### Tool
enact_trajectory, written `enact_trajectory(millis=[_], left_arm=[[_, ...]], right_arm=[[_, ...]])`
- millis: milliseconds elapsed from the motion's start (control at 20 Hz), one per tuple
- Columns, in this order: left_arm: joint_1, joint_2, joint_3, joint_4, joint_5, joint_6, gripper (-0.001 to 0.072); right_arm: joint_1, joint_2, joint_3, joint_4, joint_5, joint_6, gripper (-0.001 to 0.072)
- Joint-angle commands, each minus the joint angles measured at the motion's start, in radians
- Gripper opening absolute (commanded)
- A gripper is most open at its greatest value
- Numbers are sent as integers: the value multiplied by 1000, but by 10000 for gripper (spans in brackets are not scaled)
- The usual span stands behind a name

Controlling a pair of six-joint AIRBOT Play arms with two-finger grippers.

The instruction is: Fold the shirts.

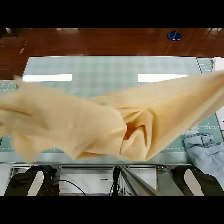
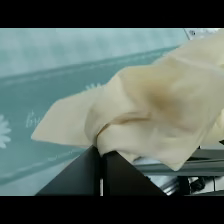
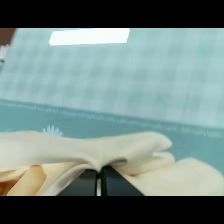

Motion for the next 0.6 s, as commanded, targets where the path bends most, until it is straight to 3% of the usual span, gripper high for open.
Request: enact_trajectory(millis=[0,100,200,300,450,550], left_arm=[[1,163,-493,-8,91,30,27],[1,190,-743,-33,271,95,27],[1,169,-924,-39,460,164,28],[1,120,-1038,-36,624,243,28],[1,22,-1061,-37,767,423,27],[0,-43,-1061,-41,825,517,28]], right_arm=[[116,5,-248,-111,-89,-12,21],[251,-22,-440,-190,-297,-39,21],[374,-118,-573,-249,-523,-136,21],[426,-263,-601,-287,-710,-192,21],[427,-459,-601,-213,-993,-209,21],[427,-548,-601,-116,-1110,-209,21]])
